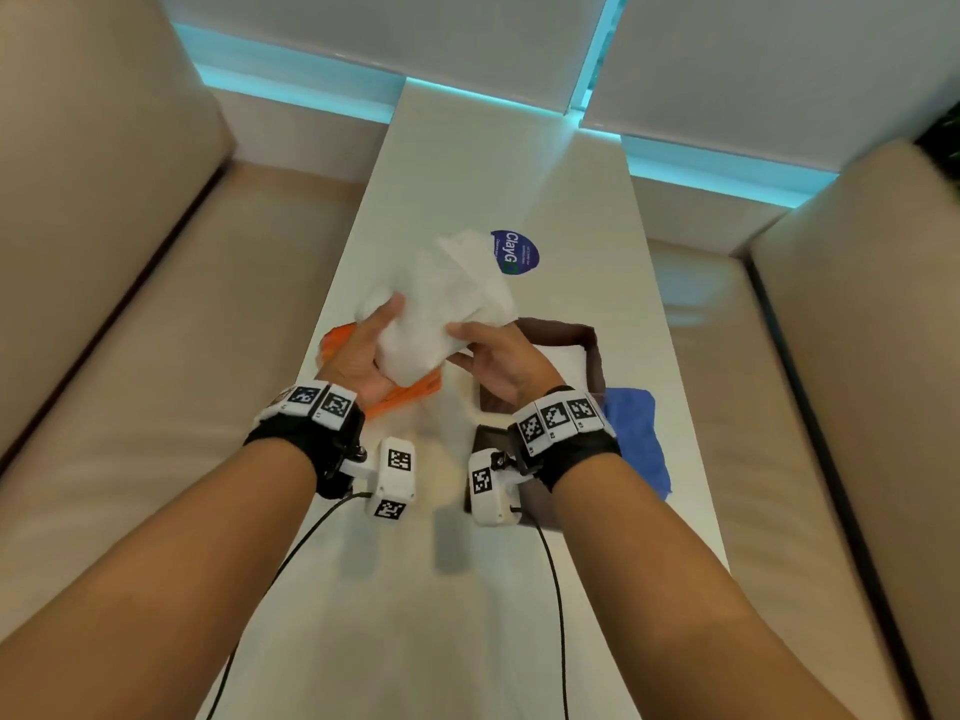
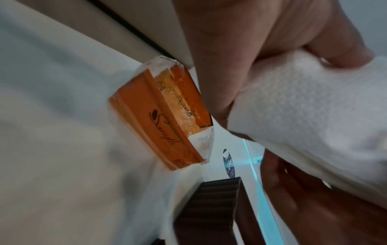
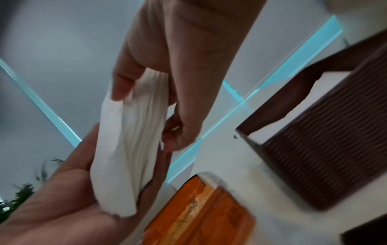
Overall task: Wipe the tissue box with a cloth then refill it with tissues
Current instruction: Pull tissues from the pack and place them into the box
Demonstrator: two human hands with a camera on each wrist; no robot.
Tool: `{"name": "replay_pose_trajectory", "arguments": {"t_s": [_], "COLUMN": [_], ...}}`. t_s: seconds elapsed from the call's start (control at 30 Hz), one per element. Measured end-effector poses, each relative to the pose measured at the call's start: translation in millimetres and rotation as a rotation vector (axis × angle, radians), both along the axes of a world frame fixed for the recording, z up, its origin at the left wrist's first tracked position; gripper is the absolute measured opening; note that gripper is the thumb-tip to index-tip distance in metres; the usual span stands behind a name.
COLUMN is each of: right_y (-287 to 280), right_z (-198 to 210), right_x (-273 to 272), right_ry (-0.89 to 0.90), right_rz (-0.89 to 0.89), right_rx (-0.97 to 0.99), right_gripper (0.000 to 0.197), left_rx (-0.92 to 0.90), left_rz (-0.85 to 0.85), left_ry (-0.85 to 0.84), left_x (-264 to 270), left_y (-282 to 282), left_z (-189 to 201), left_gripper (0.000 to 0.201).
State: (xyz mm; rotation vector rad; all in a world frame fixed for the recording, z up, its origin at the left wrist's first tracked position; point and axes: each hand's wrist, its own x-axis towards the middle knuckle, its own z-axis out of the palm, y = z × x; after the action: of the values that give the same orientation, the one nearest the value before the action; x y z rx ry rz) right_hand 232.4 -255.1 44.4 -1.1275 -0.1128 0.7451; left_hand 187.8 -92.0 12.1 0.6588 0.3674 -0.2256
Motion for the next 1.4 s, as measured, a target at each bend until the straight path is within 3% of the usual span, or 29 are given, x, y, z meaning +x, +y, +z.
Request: {"name": "replay_pose_trajectory", "arguments": {"t_s": [0.13, 0.17, 0.27, 0.3, 0.4, 0.47, 0.53, 0.67, 0.73, 0.8, 0.9, 0.97, 1.07, 1.1, 1.17, 1.3, 1.4], "right_y": [-35.6, -41.4, -49.2, -52.7, -70.8, -79.8, -81.4, -78.8, -76.4, -73.4, -70.4, -69.0, -61.8, -59.3, -57.8, -62.4, -66.4], "right_z": [4.4, 4.2, 2.3, 2.0, 3.4, 5.9, 8.9, 17.6, 23.3, 28.7, 33.2, 32.6, 30.5, 30.0, 29.8, 24.4, 21.6], "right_x": [0.7, 0.6, -3.8, -5.3, -4.3, -3.9, -4.5, -6.5, -9.2, -14.1, -25.8, -34.0, -40.4, -41.5, -42.1, -40.1, -34.2], "right_ry": [0.089, 0.086, 0.013, 0.000, -0.026, -0.069, -0.091, -0.140, -0.183, -0.242, -0.308, -0.345, -0.424, -0.447, -0.466, -0.410, -0.341], "right_rz": [-0.067, -0.110, -0.114, -0.122, -0.177, -0.167, -0.181, -0.276, -0.293, -0.293, -0.311, -0.367, -0.392, -0.400, -0.460, -0.552, -0.611], "right_rx": [-0.100, -0.134, -0.298, -0.343, -0.394, -0.386, -0.324, -0.116, -0.038, -0.013, -0.055, -0.110, -0.267, -0.328, -0.408, -0.423, -0.385], "right_gripper": [0.022, 0.022, 0.022, 0.026, 0.036, 0.030, 0.030, 0.042, 0.041, 0.038, 0.040, 0.051, 0.062, 0.061, 0.054, 0.040, 0.043], "left_rx": [0.201, 0.261, 0.514, 0.585, 0.689, 0.735, 0.657, 0.131, 0.019, -0.071, -0.216, -0.296, -0.297, -0.275, -0.226, -0.153, 0.008], "left_rz": [-0.124, -0.146, -0.174, -0.164, -0.149, -0.123, -0.067, 0.032, 0.075, 0.038, 0.082, 0.135, 0.136, 0.145, 0.172, 0.157, 0.064], "left_ry": [0.054, 0.061, 0.005, -0.010, -0.114, -0.172, -0.148, -0.072, -0.069, -0.139, -0.276, -0.267, -0.162, -0.124, -0.076, -0.081, -0.113], "left_x": [4.0, 4.5, 7.6, 8.7, 14.4, 15.5, 16.5, 15.9, 13.2, 12.0, 13.7, 16.2, 19.2, 20.0, 19.6, 17.4, 14.9], "left_y": [-3.7, -9.7, -34.4, -39.5, -42.9, -45.5, -50.3, -54.6, -59.9, -68.8, -75.8, -78.3, -84.1, -85.9, -89.3, -89.3, -84.9], "left_z": [0.1, 3.6, 16.4, 19.4, 22.8, 26.6, 28.2, 23.1, 24.6, 28.6, 39.4, 45.0, 47.2, 48.5, 52.1, 51.9, 40.7], "left_gripper": [0.102, 0.092, 0.033, 0.025, 0.053, 0.050, 0.041, 0.051, 0.061, 0.090, 0.080, 0.082, 0.070, 0.063, 0.068, 0.084, 0.069]}}
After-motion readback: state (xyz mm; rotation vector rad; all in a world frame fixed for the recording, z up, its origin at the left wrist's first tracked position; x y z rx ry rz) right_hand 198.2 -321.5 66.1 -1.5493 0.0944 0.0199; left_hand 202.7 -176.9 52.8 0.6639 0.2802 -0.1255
